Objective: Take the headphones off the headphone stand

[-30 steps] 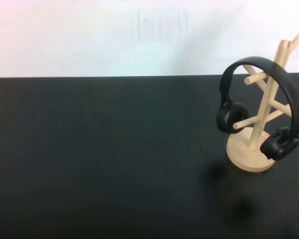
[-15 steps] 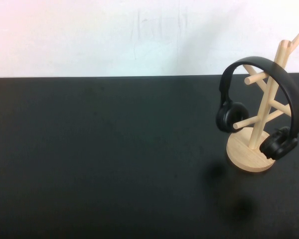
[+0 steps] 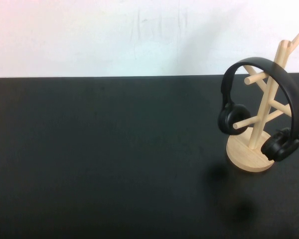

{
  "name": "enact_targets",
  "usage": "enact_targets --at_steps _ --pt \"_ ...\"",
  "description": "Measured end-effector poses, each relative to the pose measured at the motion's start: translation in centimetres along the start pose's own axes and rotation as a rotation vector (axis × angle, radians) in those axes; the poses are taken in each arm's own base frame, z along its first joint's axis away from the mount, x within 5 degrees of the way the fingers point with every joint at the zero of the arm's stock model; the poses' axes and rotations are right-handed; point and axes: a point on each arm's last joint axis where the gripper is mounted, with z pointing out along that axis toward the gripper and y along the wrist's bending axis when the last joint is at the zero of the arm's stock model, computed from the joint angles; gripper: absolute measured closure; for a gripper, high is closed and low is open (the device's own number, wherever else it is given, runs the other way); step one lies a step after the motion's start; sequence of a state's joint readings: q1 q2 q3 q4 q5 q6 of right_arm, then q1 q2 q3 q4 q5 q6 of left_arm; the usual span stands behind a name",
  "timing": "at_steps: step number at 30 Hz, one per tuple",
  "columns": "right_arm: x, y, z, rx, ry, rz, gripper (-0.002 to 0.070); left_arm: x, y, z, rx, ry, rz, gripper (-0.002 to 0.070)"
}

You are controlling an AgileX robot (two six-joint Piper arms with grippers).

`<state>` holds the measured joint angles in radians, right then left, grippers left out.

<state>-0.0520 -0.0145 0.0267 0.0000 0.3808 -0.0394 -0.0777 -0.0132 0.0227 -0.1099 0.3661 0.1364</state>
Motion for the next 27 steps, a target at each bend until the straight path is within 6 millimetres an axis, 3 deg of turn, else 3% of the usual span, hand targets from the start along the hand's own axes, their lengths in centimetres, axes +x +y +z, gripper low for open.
enact_targets --at_steps 18,21,27 --pt "-0.1 0.0 0.0 -0.003 -0.012 0.011 0.0685 0.0 0.0 0.0 0.0 0.0 0.0 0.0678" --pt "-0.7 0.3 0.0 -0.045 -0.079 0.182 0.0685 0.0 0.0 0.0 0.0 0.0 0.0 0.0678" --pt "-2.3 0.6 -0.3 -0.159 -0.228 0.7 0.0685 0.0 0.0 0.0 0.0 0.0 0.0 0.0678"
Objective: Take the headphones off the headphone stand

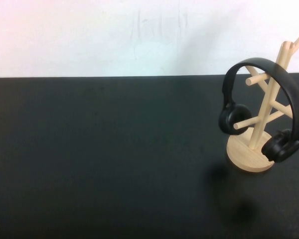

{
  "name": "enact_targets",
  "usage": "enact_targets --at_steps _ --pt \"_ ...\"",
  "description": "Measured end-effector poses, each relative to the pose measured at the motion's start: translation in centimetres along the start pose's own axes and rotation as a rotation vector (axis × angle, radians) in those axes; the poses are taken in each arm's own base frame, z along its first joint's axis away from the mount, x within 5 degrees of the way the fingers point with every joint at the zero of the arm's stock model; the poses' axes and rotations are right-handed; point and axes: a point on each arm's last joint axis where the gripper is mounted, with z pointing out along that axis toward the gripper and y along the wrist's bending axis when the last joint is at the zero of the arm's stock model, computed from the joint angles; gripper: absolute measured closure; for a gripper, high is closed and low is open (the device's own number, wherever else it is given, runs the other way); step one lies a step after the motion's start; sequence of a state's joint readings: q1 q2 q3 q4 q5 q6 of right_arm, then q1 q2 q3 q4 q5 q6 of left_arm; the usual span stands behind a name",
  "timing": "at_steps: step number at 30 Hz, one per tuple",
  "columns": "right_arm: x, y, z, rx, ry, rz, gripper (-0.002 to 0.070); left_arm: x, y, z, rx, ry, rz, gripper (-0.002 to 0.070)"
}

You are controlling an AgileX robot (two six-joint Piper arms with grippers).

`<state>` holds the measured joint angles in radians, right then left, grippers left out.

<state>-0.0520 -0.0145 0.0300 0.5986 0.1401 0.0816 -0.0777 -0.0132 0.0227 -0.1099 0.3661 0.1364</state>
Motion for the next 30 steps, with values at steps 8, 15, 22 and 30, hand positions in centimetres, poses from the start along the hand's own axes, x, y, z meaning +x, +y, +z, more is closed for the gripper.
enact_targets --at_steps 8,15,22,30 --pt "-0.4 0.2 0.0 -0.029 -0.04 0.216 0.0684 0.0 0.0 0.0 0.0 0.0 0.0 0.0678" --pt "-2.2 3.9 -0.3 -0.096 0.178 0.034 0.0676 0.0 0.0 0.0 0.0 0.0 0.0 0.0678" --pt "-6.4 7.8 3.5 0.042 0.643 -0.26 0.0676 0.0 0.0 0.0 0.0 0.0 0.0 0.0678" --pt "-9.9 8.9 10.5 0.196 0.931 -0.45 0.0682 0.0 0.0 0.0 0.0 0.0 0.0 0.0678"
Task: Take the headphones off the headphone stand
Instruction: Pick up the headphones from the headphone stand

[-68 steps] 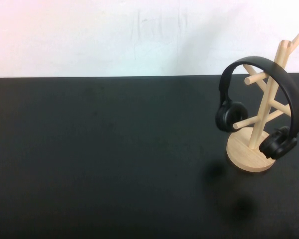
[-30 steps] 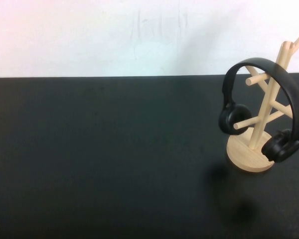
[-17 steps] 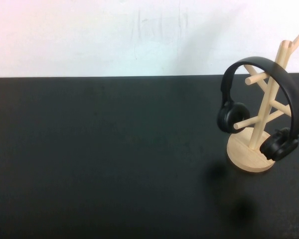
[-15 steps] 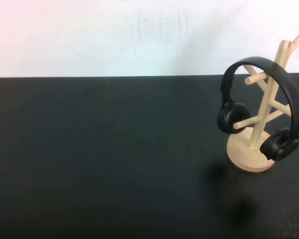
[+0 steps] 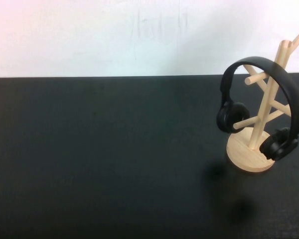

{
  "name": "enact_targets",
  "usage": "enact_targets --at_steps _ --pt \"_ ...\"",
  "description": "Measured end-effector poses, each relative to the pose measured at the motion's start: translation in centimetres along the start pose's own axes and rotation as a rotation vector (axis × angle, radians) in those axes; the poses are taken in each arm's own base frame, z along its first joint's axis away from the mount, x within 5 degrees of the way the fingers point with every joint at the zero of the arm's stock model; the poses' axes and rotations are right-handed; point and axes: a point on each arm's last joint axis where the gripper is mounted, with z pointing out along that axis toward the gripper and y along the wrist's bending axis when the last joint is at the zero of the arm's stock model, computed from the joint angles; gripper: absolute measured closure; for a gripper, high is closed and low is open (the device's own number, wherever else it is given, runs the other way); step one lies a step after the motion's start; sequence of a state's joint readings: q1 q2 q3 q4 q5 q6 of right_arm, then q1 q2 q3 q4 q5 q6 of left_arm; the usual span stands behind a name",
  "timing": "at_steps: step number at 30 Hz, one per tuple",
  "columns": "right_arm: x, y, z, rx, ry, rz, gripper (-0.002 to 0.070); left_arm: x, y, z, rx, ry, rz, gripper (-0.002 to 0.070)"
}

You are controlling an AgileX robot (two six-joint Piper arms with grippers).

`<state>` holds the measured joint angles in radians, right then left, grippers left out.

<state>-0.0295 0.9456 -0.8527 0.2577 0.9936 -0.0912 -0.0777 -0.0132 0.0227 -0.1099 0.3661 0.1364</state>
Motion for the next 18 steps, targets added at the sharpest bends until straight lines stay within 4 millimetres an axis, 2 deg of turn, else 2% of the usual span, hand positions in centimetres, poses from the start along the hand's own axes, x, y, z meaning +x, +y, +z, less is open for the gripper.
enact_targets --at_steps 3,7,12,13,14,16,18 --pt "-1.9 1.4 1.0 -0.024 0.037 -0.057 0.0676 0.0 0.0 0.0 0.0 0.0 0.0 0.0678" --pt "-3.7 4.5 2.3 -0.002 0.09 -0.165 0.0676 0.0 0.0 0.0 0.0 0.0 0.0 0.0678" --pt "-5.3 8.6 2.4 0.119 0.082 -0.349 0.066 0.0 0.0 0.0 0.0 0.0 0.0 0.0678" --pt "-5.6 9.6 2.4 0.138 0.072 -0.39 0.0675 0.0 0.0 0.0 0.0 0.0 0.0 0.0678" --pt "-5.9 10.6 2.4 0.149 0.062 -0.421 0.0617 0.0 0.0 0.0 0.0 0.0 0.0 0.0678" --pt "-6.4 12.3 2.5 0.196 0.038 -0.473 0.0546 0.0 0.0 0.0 0.0 0.0 0.0 0.0678" --pt "-7.0 13.2 2.7 0.249 0.016 -0.492 0.0458 0.0 0.0 0.0 0.0 0.0 0.0 0.0678"
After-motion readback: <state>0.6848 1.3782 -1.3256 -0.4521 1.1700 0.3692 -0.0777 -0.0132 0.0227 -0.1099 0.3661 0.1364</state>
